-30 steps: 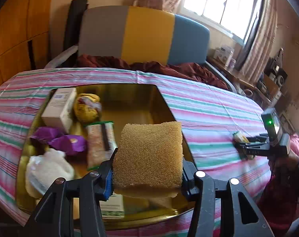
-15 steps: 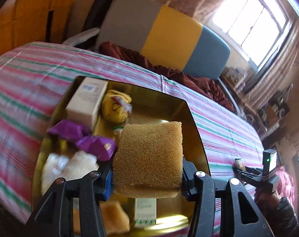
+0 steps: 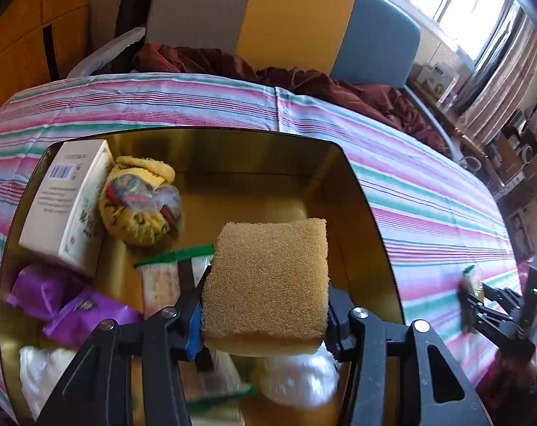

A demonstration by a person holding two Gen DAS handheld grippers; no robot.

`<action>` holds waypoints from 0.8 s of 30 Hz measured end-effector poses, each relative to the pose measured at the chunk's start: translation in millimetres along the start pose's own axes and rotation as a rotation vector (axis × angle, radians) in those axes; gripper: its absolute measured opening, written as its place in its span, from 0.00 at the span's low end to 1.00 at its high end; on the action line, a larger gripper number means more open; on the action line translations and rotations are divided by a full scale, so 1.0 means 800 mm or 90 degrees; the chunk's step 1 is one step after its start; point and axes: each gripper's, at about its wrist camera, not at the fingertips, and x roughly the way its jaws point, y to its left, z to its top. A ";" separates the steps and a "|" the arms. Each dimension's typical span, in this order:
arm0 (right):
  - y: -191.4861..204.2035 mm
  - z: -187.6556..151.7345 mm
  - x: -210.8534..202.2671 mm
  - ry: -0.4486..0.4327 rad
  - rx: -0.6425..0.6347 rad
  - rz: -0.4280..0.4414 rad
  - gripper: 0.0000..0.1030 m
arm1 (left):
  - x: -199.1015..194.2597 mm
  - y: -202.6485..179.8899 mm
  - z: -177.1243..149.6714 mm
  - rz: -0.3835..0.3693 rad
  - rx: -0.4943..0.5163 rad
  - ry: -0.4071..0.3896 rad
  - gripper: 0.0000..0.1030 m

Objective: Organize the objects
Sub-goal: 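Carry the yellow sponge into the gold tray and open the left tool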

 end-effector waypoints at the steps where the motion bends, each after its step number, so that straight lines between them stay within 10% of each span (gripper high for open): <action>1: 0.001 0.001 0.000 0.000 -0.001 0.000 0.47 | 0.006 -0.003 0.003 0.006 0.011 0.002 0.50; 11: -0.001 0.006 0.009 -0.003 -0.010 -0.001 0.47 | 0.041 -0.008 0.015 0.021 0.004 0.066 0.55; 24: 0.001 0.007 0.008 -0.003 -0.012 -0.008 0.47 | -0.023 -0.004 -0.014 0.035 0.006 -0.030 0.77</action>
